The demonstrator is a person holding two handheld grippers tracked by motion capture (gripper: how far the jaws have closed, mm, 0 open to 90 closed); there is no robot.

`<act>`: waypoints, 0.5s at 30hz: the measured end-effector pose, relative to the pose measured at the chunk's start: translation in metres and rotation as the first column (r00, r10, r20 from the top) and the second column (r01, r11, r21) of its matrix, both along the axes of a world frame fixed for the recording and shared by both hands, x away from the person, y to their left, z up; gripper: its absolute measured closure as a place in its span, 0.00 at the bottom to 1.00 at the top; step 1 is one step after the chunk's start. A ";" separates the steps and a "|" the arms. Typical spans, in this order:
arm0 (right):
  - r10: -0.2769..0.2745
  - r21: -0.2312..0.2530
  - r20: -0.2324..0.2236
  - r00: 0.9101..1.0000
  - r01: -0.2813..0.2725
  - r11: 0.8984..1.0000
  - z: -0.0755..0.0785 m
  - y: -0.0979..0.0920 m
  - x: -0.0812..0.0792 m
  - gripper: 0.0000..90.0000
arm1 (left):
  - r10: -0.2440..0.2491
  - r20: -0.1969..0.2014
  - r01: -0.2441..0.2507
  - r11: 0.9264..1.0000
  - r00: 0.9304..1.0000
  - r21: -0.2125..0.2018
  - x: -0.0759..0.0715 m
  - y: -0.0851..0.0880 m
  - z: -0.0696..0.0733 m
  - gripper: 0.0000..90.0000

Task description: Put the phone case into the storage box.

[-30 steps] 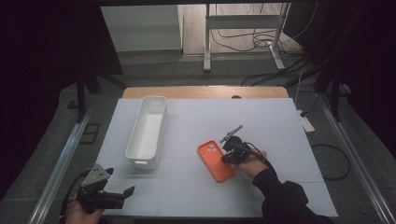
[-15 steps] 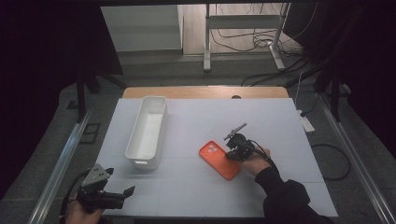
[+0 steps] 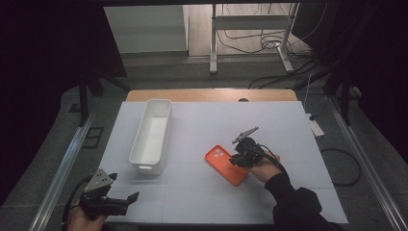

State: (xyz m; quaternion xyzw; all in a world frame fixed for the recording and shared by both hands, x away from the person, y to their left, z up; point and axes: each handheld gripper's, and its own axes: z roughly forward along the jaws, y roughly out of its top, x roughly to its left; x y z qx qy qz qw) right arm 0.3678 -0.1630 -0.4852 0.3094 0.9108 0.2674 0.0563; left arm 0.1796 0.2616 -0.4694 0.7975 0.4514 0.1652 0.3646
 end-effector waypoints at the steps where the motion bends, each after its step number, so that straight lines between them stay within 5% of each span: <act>1: -0.006 0.003 -0.003 1.000 0.006 1.000 0.001 0.000 0.000 0.80 | 0.000 0.000 0.000 1.000 1.000 0.000 0.000 0.000 0.000 0.01; 10: -0.071 0.035 0.047 0.996 0.070 0.997 0.015 -0.008 -0.001 0.44 | -0.002 0.000 0.002 1.000 1.000 0.001 0.000 0.000 0.000 0.01; 12: -0.099 0.043 0.048 0.994 0.097 0.994 0.017 -0.012 0.000 0.29 | -0.004 0.000 0.004 1.000 1.000 0.002 0.000 0.000 0.000 0.02; 15: -0.096 0.049 0.063 0.993 0.093 0.994 0.018 -0.014 0.000 0.24 | -0.004 -0.001 0.004 1.000 1.000 0.002 0.000 0.000 0.000 0.02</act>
